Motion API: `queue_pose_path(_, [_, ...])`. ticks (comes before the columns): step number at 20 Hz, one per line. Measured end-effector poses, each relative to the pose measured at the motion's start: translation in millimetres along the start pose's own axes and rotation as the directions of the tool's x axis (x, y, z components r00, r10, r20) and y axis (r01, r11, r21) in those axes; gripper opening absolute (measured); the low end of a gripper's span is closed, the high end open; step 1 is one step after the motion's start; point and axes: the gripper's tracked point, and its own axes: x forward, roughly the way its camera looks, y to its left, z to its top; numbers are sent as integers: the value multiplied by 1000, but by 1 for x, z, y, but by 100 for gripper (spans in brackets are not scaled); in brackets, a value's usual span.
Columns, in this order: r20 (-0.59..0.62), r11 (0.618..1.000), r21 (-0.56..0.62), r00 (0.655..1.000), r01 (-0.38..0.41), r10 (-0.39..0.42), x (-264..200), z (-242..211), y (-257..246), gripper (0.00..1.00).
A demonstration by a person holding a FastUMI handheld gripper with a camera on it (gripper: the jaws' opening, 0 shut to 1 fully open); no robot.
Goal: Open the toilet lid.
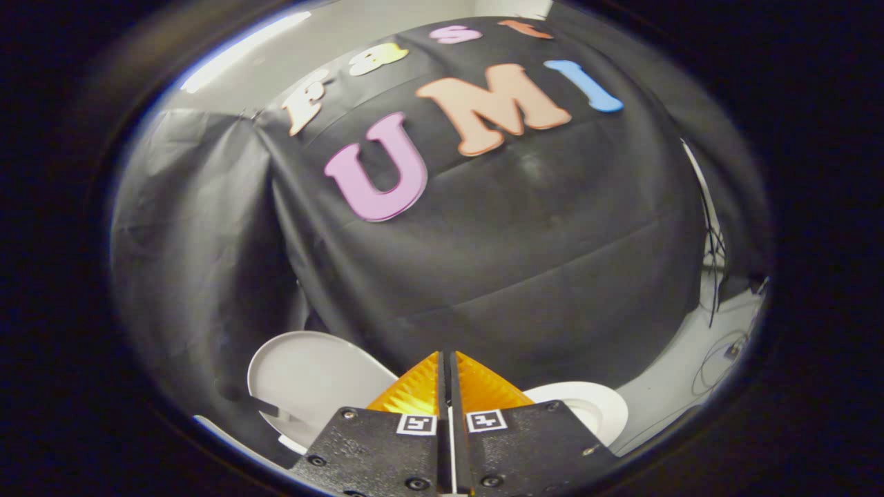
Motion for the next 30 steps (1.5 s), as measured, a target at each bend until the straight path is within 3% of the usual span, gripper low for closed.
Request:
queue_pose_path(5, [-62, 985, -165, 997, -57, 47, 16, -10, 86, 2])
queue_pose_path(15, [-88, 936, -309, 985, -170, 150, 22, -59, 213, 2])
queue_pose_path(21, [-131, 905, -359, 972, -228, 193, 20, -81, 248, 2])
queue_pose_path(30, [-177, 891, -354, 956, -285, 235, 20, -104, 262, 3])
